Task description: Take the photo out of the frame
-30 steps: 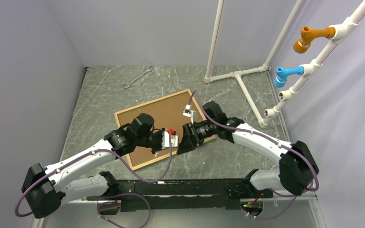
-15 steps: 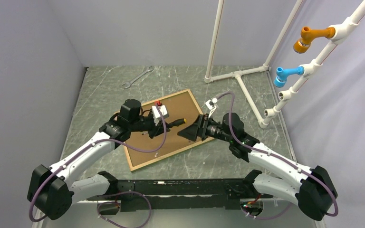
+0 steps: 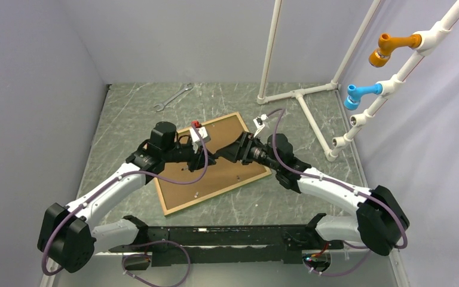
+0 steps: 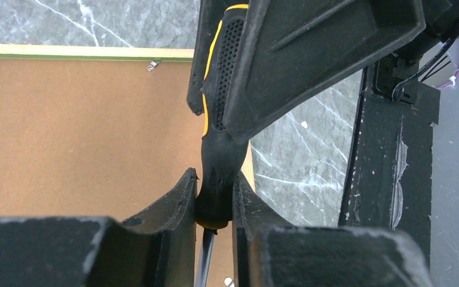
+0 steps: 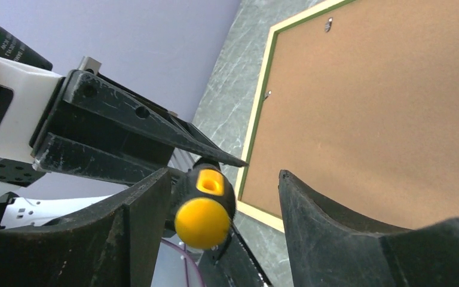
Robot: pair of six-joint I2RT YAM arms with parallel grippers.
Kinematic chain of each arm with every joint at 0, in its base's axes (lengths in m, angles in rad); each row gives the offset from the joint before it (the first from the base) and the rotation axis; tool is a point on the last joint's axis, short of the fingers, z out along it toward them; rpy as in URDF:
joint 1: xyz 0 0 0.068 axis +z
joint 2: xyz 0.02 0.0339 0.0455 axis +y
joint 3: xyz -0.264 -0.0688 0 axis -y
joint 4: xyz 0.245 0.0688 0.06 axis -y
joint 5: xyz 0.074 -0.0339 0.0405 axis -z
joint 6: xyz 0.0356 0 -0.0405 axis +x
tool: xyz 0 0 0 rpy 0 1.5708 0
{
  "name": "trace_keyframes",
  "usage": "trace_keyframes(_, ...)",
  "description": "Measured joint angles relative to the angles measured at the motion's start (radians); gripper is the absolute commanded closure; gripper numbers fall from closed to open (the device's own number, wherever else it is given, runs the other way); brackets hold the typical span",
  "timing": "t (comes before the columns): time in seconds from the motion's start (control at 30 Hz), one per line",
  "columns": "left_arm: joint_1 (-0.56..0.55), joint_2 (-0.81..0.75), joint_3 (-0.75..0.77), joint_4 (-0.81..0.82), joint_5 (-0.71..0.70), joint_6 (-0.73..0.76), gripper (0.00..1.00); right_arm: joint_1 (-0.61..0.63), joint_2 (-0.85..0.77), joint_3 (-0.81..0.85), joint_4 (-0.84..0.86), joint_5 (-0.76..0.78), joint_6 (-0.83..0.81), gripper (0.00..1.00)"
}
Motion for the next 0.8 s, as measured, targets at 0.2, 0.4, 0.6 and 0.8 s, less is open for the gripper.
trace_keyframes(0.2, 0.012, 0.018, 0.000, 0.002, 0.024, -0.016, 1.00, 0.029, 0.065, 0.024, 0.045, 0.000, 0.021, 0.50)
trace_keyframes(0.4, 0.023, 0.030, 0.007, 0.017, 0.044, -0.034, 1.00, 0.050, 0.092, 0.037, 0.054, 0.001, 0.026, 0.65)
trace_keyframes(0.6, 0.029, 0.041, 0.013, 0.022, 0.050, -0.038, 0.69, 0.052, 0.105, 0.068, 0.032, 0.016, 0.011, 1.00)
trace_keyframes(0.8, 0.047, 0.031, 0.011, 0.058, -0.007, -0.073, 0.18, 0.058, 0.093, 0.130, -0.146, 0.143, -0.075, 1.00)
